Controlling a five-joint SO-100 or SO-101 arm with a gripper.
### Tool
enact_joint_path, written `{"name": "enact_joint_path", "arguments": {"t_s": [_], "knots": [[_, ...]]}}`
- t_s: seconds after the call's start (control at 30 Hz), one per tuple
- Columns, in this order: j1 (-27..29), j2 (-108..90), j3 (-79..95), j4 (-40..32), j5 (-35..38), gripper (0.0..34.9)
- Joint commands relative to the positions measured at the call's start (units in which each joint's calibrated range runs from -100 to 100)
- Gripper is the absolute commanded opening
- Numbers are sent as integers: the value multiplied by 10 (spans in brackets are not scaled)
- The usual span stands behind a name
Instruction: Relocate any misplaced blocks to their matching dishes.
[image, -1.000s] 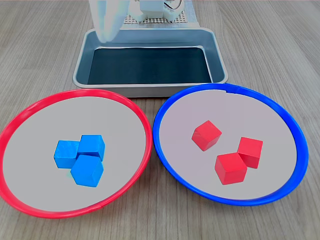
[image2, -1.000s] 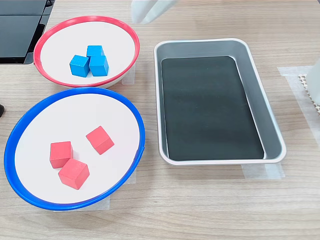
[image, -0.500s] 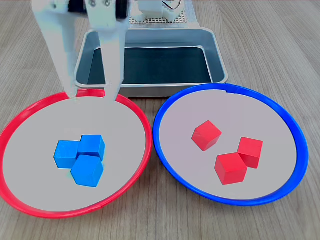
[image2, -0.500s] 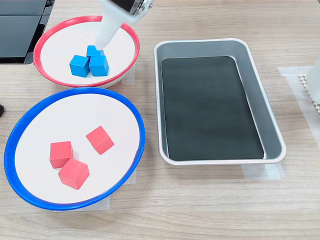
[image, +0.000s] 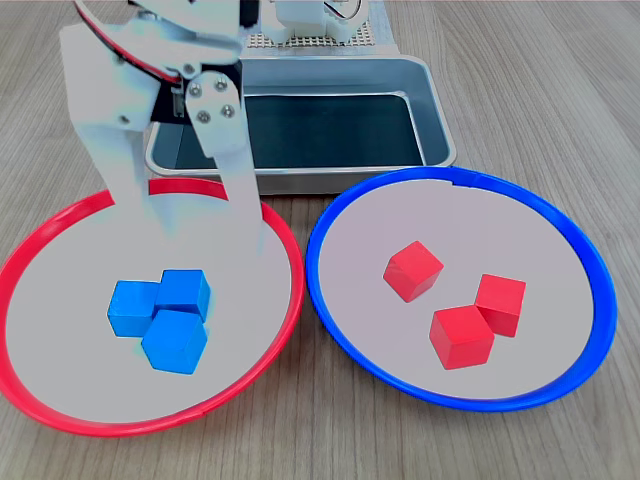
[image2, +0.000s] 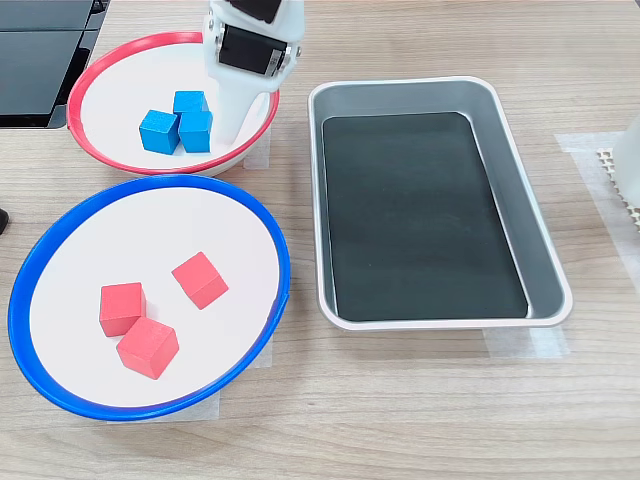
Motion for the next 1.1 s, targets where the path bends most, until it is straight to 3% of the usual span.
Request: {"name": "enact_joint_path", "arguments": {"t_s": [0.0, 0.53, 0.7, 0.8, 1.0, 1.07], "knots": [[12, 23, -56, 8, -1, 214], [24, 144, -184, 3, -9, 207], [22, 154, -189, -10, -7, 190], [19, 156, -189, -11, -4, 153], [7, 144, -171, 1, 2, 15], [1, 135, -164, 7, -4, 4]]}}
